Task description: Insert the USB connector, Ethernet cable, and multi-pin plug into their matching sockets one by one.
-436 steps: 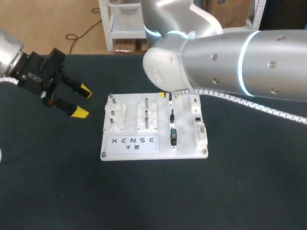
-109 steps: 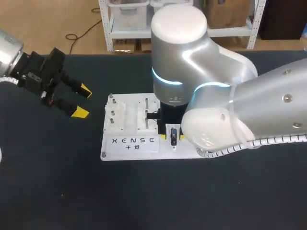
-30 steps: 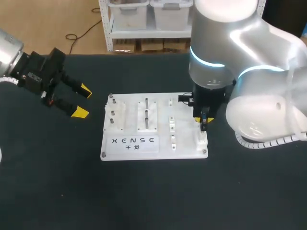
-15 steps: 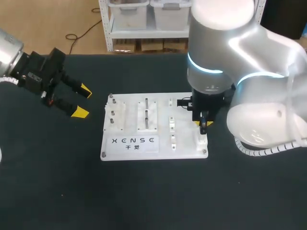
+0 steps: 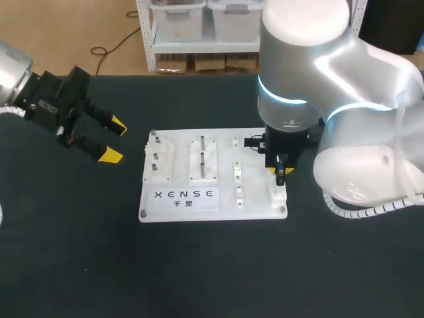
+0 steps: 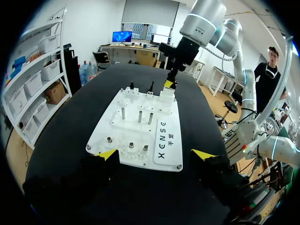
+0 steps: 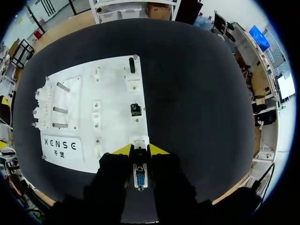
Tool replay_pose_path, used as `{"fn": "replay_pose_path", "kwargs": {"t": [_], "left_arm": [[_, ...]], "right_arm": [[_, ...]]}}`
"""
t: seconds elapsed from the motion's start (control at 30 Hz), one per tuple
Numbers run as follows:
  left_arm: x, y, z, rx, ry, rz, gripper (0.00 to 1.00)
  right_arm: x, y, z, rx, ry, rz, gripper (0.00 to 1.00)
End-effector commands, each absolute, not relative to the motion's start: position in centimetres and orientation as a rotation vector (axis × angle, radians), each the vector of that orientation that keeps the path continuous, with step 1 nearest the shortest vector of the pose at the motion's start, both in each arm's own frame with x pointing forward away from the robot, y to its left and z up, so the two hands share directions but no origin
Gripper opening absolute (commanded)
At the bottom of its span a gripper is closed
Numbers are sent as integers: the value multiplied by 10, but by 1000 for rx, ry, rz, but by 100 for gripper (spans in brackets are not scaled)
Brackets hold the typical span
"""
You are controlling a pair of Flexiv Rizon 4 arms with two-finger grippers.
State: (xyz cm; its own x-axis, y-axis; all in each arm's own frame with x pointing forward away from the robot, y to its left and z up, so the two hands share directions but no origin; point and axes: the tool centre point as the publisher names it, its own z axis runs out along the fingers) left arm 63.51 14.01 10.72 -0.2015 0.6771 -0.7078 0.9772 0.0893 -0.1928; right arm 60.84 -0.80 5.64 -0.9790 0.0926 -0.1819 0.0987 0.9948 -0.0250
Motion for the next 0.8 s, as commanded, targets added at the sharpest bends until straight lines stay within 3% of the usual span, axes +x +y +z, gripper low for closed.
{"fn": "replay_pose_path", "kwargs": {"t": [0.03, 0.8], "left_arm": [[635, 141, 106, 1623, 1929, -906, 100], [635, 141, 106, 1623, 1929, -906, 100]], "right_arm": [[609, -8, 55, 144, 2951, -52, 0], [614, -9, 50, 145, 2954, -60, 0]]}}
